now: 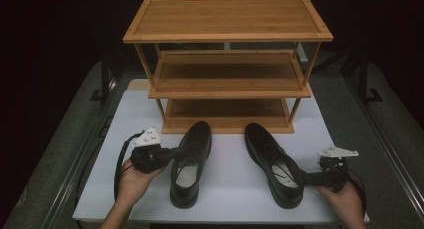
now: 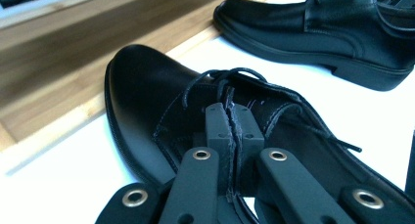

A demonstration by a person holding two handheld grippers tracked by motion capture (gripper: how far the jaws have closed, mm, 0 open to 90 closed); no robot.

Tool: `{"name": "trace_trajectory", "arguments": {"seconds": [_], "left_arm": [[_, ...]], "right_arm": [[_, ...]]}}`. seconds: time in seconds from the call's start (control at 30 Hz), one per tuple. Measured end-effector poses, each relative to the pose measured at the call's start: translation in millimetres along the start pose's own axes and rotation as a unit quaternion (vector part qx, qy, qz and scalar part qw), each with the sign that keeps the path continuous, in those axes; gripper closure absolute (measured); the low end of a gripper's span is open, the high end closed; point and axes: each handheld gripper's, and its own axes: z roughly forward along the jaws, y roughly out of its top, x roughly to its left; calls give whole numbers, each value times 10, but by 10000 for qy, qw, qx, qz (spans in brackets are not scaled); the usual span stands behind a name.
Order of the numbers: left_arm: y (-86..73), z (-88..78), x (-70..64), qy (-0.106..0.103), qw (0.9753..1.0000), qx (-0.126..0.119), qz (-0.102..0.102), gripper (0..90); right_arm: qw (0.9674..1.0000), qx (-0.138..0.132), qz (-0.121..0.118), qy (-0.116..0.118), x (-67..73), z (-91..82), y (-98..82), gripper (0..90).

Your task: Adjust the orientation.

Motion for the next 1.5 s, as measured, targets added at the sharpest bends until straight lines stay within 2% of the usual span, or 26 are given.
{"name": "trace_trajectory", "arguments": {"seconds": [0.13, 0.23, 0.33, 0.5, 0.6, 0.67, 0.77, 0.8, 0.83, 0.9, 0.97, 1.07, 1.13, 1.23, 1.3, 1.33, 1.5], "left_arm": [[-64, -27, 46, -108, 9998, -86, -107, 879], [-49, -30, 38, -151, 9999, -54, -59, 829], [-58, -78, 39, -196, 9997, -115, -104, 781], [-130, -262, 80, -119, 9996, -214, -145, 725], [-189, -367, 152, 18, 9995, -231, -200, 709], [-231, -414, 208, 123, 9994, -217, -252, 651], [-329, -461, 306, 312, 9991, -22, -296, 558], [-370, -469, 336, 381, 9988, 30, -307, 489], [-403, -472, 355, 439, 9985, 44, -323, 489], [-491, -474, 405, 538, 9979, 174, -310, 426], [-567, -449, 437, 633, 9971, 276, -327, 353], [-681, -383, 467, 755, 9950, 586, -274, 234], [-752, -345, 486, 799, 9941, 677, -288, 140], [-864, -296, 542, 951, 9917, 776, -393, 92], [-920, -281, 566, 969, 9911, 825, -402, 61], [-1000, -248, 592, 1008, 9895, 934, -444, 2], [-1072, -244, 600, 1009, 9904, 855, -396, 0]], "right_arm": [[10000, 2, 1, 1, 0, 1, 0, 0], [10000, 3, 0, -4, 1, 0, 0, 0], [10000, 2, 0, -4, 0, 0, 0, 0], [10000, 0, -1, 0, 0, 0, 0, 0], [10000, 1, -2, -3, 1, 0, 0, 0], [10000, 3, -2, -3, 1, 0, 0, 0], [10000, 0, -1, -1, 0, 0, 0, 0], [10000, 1, 4, -1, 0, 0, 0, 0], [10000, 1, 4, -1, 0, 0, 0, 0], [10000, 2, 0, 0, -1, 0, 1, 0], [10000, 7, -2, -1, -1, 0, 2, 0], [10000, 7, 8, 3, 0, 1, 3, 0], [10000, 10, 3, 1, 0, 1, 3, 0], [10000, 9, 3, 0, 0, 1, 3, 0], [10000, 10, -5, -1, 0, 1, 4, 0], [10000, 10, -4, 2, 0, 1, 4, 0], [10000, 11, -9, 0, 1, 0, 6, 0]]}}
